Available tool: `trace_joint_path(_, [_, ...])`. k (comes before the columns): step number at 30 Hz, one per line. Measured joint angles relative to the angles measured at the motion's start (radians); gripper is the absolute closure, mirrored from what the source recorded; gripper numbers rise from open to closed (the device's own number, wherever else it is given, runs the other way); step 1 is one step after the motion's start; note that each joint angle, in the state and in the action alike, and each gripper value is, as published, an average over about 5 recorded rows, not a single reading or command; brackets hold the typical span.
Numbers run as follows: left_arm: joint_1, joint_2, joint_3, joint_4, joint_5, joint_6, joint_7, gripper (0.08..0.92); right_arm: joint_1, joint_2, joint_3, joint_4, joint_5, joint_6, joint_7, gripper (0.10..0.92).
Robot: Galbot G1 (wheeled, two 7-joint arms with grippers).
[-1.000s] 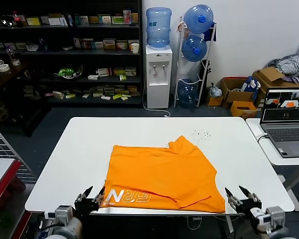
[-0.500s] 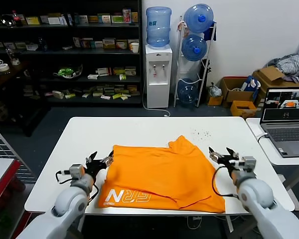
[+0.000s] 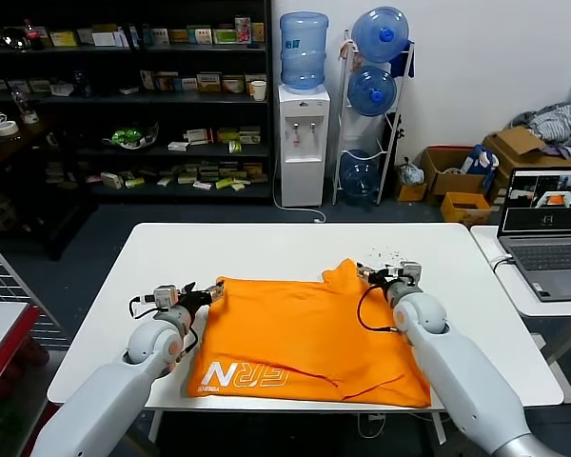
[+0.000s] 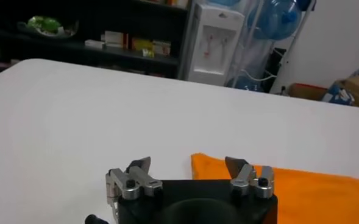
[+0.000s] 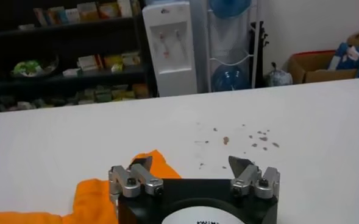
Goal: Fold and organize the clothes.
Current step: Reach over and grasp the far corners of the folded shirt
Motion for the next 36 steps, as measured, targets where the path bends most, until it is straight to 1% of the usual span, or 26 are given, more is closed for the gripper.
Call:
trace_joint_path(8, [-0.048, -0.030, 0.028, 0.062, 0.004, 0.009, 0.012, 0.177, 0.054, 0.039, -0.043, -0.085, -0.009, -0.014, -0.009, 0.212])
trace_joint_path(11, [-0.059, -0.038, 0.037, 0.078, 0.012, 0.011, 0.014, 0.177, 0.063, 0.046, -0.053, -0.104, -0.010, -0.019, -0.013, 0.264])
trace_joint_path(18, [-0.079, -0.053, 0.059, 0.107, 0.035, 0.015, 0.014, 0.190, 0.074, 0.050, -0.069, -0.121, -0.004, -0.031, -0.016, 0.467])
trace_joint_path(22, [-0.086, -0.062, 0.067, 0.124, 0.048, 0.013, 0.014, 0.274, 0.075, 0.048, -0.074, -0.121, 0.003, -0.036, -0.017, 0.580])
trace_joint_path(31, [-0.095, -0.074, 0.080, 0.147, 0.070, -0.003, 0.019, 0.534, 0.067, 0.041, -0.078, -0.111, 0.012, -0.041, -0.018, 0.840])
trace_joint_path(33, [-0.095, -0.075, 0.082, 0.148, 0.071, -0.005, 0.019, 0.595, 0.065, 0.041, -0.078, -0.109, 0.015, -0.040, -0.018, 0.882])
trace_joint_path(36, [-0.095, -0.077, 0.084, 0.147, 0.071, -0.009, 0.020, 0.681, 0.063, 0.040, -0.078, -0.105, 0.019, -0.037, -0.018, 0.901])
